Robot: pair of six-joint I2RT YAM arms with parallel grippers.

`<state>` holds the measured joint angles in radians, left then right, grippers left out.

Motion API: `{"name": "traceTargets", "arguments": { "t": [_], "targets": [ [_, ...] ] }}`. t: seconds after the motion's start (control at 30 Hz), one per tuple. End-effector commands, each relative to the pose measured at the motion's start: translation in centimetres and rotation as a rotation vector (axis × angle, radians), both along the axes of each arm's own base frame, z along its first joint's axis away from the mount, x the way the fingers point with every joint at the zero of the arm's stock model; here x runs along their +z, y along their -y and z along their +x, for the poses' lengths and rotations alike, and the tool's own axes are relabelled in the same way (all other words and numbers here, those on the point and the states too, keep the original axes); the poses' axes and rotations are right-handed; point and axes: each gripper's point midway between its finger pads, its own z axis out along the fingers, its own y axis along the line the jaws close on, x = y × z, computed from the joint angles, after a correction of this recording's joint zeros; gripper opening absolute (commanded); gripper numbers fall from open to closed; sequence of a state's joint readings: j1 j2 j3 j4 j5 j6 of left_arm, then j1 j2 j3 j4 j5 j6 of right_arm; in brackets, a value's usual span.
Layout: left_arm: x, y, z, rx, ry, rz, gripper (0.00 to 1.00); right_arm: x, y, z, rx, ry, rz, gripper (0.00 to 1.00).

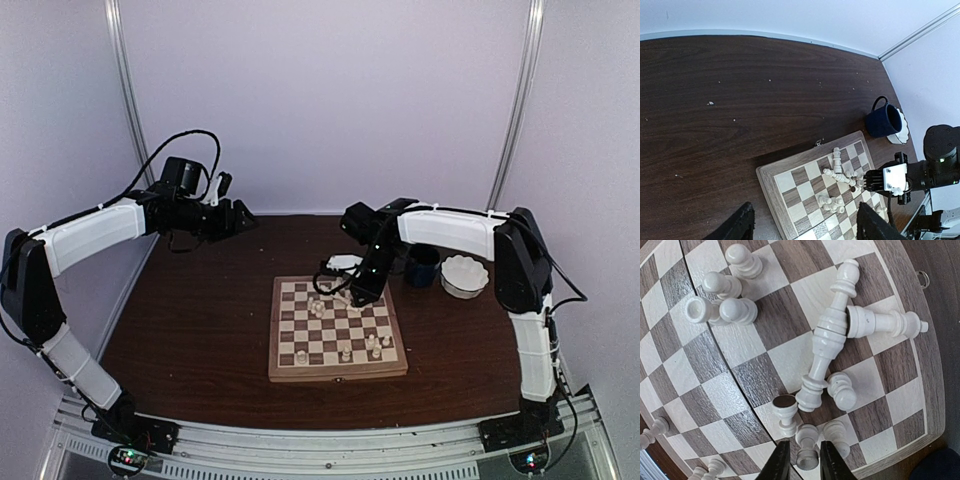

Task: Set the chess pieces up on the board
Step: Pick up the rook from the chessboard, then place the rook at f2.

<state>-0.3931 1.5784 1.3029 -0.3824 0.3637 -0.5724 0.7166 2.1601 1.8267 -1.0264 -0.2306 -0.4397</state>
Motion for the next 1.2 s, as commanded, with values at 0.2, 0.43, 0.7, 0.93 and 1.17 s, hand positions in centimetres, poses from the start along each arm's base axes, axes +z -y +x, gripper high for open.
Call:
{"name": "traceTargets", "arguments": {
  "t": [0.2,0.43,0.7,0.93,1.17],
  "targets": [
    [1.7,0.2,0.8,0.0,0.043,-0.037,0.7,0.4,1.1,0.2,-0.021,0.023,-0.034,0.19],
    [1.6,0.2,0.9,0.002,0.042,-0.038,0.7,3.9,1.7,-0.7,-0.014,0.077,0.013,0.12],
    [1.3,0.2,0.9,0.001,0.031,-0.038,0.7,6.9,4.4,-4.6,0.04,0.092,0.046,0.12],
    [1.1,0.3,1.0,0.002,0.026,-0.037,0.7,5.2,6.9,-9.6,0.086,0.052,0.102,0.14],
    [0.5,0.5,0.9,-0.002,0.009,-0.038,0.7,3.3,6.7,-12.2,0.177,0.066,0.108,0.14]
  ]
}}
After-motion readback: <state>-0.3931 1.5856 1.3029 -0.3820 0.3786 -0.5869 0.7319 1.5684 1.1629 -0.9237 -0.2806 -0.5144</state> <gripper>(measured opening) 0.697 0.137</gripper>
